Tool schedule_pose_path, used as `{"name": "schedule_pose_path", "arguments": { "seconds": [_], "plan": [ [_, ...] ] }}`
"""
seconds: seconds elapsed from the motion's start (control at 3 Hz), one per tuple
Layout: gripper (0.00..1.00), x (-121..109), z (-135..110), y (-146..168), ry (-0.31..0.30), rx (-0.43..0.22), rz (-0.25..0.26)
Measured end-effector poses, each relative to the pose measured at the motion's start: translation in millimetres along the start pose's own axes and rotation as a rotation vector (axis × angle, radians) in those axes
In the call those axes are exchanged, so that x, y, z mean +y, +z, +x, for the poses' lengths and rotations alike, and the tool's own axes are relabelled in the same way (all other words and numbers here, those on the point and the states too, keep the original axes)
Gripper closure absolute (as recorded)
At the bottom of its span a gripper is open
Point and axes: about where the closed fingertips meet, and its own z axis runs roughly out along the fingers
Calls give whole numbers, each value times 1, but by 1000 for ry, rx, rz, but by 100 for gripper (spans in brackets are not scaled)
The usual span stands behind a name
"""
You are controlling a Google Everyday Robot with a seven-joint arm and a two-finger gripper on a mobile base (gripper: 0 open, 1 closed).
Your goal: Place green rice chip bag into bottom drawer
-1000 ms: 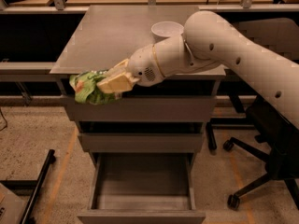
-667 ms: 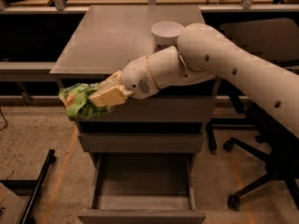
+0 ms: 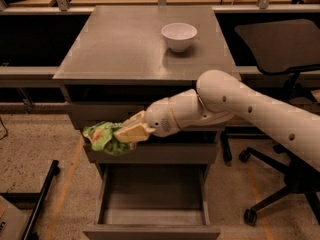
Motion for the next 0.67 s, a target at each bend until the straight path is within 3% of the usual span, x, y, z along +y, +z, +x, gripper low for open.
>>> {"name": "schedule_pose_path", "arguments": {
  "seconds": [0.67],
  "plan": [
    [100, -45, 97, 11, 153, 40, -10]
  ]
}}
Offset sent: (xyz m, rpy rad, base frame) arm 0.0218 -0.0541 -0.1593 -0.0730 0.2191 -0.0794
